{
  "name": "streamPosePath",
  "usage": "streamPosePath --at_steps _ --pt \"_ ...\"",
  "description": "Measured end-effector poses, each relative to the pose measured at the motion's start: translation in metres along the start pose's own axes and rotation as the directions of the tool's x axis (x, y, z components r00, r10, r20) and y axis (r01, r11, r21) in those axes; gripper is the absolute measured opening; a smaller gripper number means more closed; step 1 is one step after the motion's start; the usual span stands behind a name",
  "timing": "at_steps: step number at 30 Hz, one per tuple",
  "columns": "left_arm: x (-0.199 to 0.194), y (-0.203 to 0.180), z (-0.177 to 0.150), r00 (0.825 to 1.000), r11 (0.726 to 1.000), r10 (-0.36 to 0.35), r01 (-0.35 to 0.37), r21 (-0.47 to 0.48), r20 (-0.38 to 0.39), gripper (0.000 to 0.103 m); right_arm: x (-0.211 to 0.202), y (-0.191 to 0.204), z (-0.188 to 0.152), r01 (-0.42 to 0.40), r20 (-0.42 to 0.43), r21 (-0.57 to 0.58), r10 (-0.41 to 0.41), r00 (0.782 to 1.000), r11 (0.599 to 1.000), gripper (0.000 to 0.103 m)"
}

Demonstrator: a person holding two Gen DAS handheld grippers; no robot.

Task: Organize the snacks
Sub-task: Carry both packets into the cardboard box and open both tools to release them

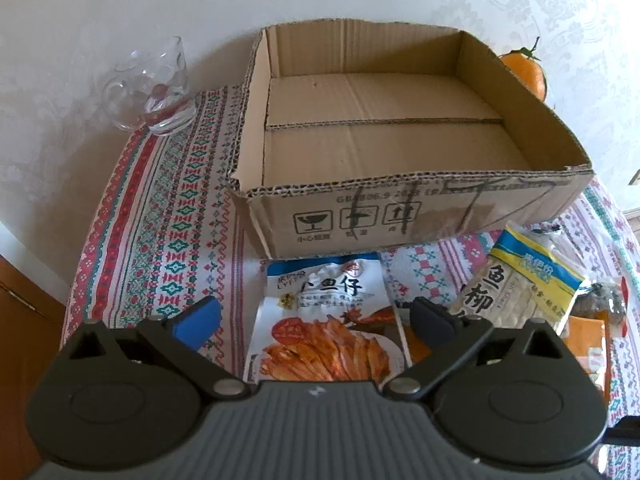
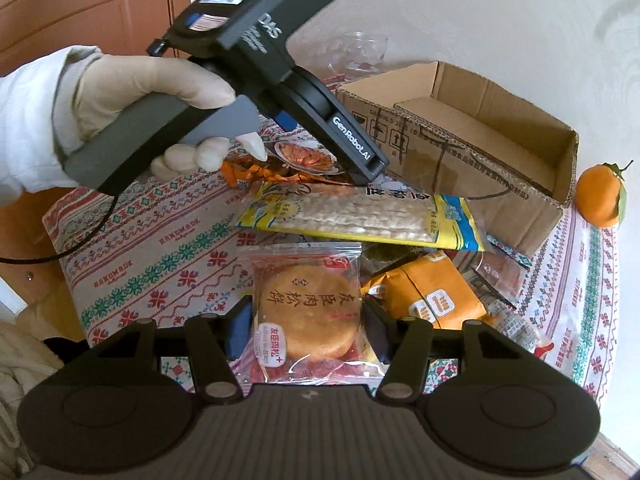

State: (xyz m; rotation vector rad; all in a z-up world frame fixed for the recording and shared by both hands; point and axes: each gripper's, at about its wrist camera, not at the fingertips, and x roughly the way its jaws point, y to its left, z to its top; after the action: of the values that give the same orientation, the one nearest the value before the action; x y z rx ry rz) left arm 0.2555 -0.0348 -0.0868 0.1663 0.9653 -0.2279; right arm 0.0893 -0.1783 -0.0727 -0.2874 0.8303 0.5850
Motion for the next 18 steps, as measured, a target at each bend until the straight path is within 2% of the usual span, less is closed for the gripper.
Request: streamPosePath --at_steps 1,5,18 --pt "0.001 0.001 0.0 1.0 1.0 -0.007 0.007 -0.004 -0.002 0.095 0.001 0.0 0.0 -0.002 0.001 0.001 0.002 1.0 1.0 0.063" --pt "0.001 0.005 0.0 0.999 0.999 -0.05 0.05 -0.021 -0.015 0.076 0.001 -0.001 0.0 -0.003 0.002 0.007 0.003 1.0 1.0 0.063" --pt "-0.041 0.013 -0.008 0.998 0.998 -0.062 0.062 0.013 0.007 0.073 -0.009 -0.002 0.001 0.014 0.009 0.037 -0.014 1.0 0.999 0.062"
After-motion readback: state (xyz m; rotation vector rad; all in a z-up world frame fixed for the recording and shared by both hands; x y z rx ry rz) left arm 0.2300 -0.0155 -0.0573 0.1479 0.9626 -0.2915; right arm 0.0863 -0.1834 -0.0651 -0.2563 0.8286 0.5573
